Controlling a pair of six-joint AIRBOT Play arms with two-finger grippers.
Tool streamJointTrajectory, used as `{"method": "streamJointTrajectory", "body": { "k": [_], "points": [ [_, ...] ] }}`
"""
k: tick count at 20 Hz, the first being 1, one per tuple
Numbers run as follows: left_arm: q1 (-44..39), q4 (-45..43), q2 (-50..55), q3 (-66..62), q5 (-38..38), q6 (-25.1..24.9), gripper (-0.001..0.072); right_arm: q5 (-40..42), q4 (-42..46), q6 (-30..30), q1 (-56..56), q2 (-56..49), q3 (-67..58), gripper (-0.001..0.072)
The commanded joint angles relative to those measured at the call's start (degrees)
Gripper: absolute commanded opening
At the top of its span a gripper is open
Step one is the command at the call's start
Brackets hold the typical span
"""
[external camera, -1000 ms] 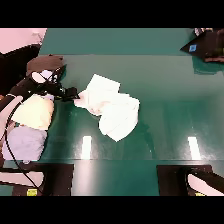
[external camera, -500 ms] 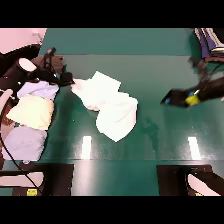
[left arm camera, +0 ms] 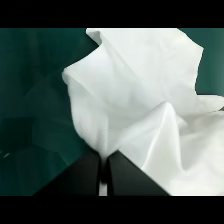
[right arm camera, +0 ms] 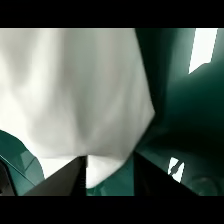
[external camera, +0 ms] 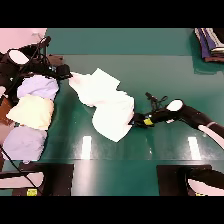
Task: Fold the shirts.
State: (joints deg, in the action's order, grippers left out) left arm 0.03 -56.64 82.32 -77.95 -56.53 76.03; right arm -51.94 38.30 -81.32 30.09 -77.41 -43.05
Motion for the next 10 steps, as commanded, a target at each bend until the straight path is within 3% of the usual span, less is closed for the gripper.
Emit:
{"method": "streamJointTrajectory", "body": {
  "k": [1, 2, 7, 10],
  "points": [
    [0.0, -0.4, -0.3, -0.3, -1.1, 0.0, 0.0028, 3.9, -1.9, 3.0, 2.8, -5.4, -4.5, 0.0099],
    [0.2, -0.7, -1.0, -0.5, -0.9, 0.0, 0.0027, 3.7, -0.4, 3.0, 2.2, -5.4, -5.9, 0.0013],
    [5.1, -1.9, -11.1, -10.1, -1.6, -0.1, 0.0028, -4.0, 15.6, -2.8, -8.1, 5.6, -16.1, 0.0012],
    [7.6, -1.9, -19.1, -19.0, -2.9, -1.2, 0.0028, -9.6, 19.2, -2.8, -16.5, 15.5, -25.5, 0.0012]
  ]
}}
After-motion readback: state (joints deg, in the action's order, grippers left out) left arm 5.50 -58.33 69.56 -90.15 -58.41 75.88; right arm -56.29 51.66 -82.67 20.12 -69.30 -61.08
